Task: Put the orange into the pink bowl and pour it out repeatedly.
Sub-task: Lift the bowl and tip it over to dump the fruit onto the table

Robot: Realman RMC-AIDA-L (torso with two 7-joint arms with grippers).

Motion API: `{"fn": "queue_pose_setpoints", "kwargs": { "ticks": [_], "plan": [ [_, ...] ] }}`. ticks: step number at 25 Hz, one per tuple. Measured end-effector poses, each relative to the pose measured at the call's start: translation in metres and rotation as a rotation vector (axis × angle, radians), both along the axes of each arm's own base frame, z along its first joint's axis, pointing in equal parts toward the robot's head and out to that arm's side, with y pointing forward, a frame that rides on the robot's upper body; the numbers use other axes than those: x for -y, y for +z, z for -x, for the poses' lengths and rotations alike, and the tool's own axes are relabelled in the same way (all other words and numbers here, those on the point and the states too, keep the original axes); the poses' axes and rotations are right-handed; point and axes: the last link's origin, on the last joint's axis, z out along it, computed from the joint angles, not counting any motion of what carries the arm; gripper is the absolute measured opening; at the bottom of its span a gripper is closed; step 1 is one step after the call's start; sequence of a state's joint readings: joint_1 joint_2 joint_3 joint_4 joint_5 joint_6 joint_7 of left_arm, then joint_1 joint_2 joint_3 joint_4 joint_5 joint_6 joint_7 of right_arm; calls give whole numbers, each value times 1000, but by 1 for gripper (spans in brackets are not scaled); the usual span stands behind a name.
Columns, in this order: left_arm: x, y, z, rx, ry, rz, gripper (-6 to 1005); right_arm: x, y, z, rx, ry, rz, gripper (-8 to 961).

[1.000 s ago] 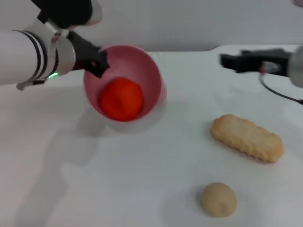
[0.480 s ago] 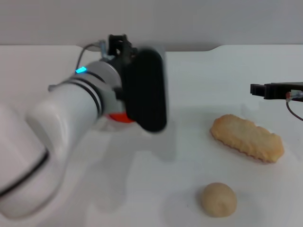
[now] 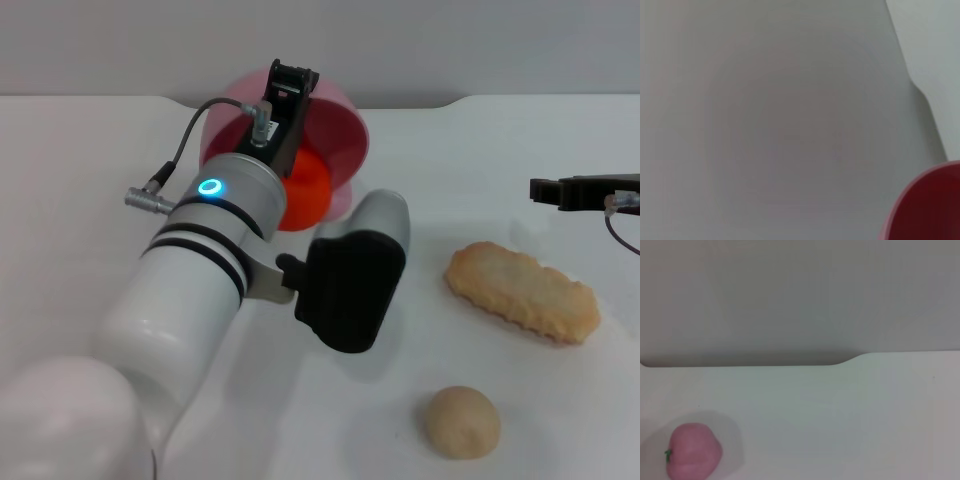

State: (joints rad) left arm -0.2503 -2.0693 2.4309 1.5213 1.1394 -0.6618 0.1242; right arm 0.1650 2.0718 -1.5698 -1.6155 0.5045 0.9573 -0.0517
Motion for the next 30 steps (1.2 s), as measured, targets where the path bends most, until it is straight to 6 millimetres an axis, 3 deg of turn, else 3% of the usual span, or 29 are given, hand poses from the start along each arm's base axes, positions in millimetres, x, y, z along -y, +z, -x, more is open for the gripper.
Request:
{"fn": "queue_pose_setpoints", "kwargs": {
  "ticks": [11,15,21,22,24,27,28,29,30],
  "plan": [
    [7,-10,5,-155,-94,-64,46,0,-2,0,2,2,6,540],
    [5,-3,-3,2,-53,-77,46,0,-3,1,3,6,12,541],
    [-24,63,-19,665,276,-222,46,-1,-8,10,1,42,24,543],
    [-24,63,-19,665,276,-222,46,-2,-9,13,1,53,28,543],
    [-37,93,-4,875,507,-243,46,-4,-14,21,0,78,36,544],
    [-46,108,10,961,622,-257,46,-8,-24,38,-8,148,42,545],
    [-49,115,20,1006,694,-260,46,-9,-26,43,-9,173,42,546],
    [-58,131,43,1106,862,-240,46,-10,-30,50,-9,205,44,546],
    [-60,134,49,1128,905,-227,46,-11,-33,57,-8,235,46,546]
  ]
}}
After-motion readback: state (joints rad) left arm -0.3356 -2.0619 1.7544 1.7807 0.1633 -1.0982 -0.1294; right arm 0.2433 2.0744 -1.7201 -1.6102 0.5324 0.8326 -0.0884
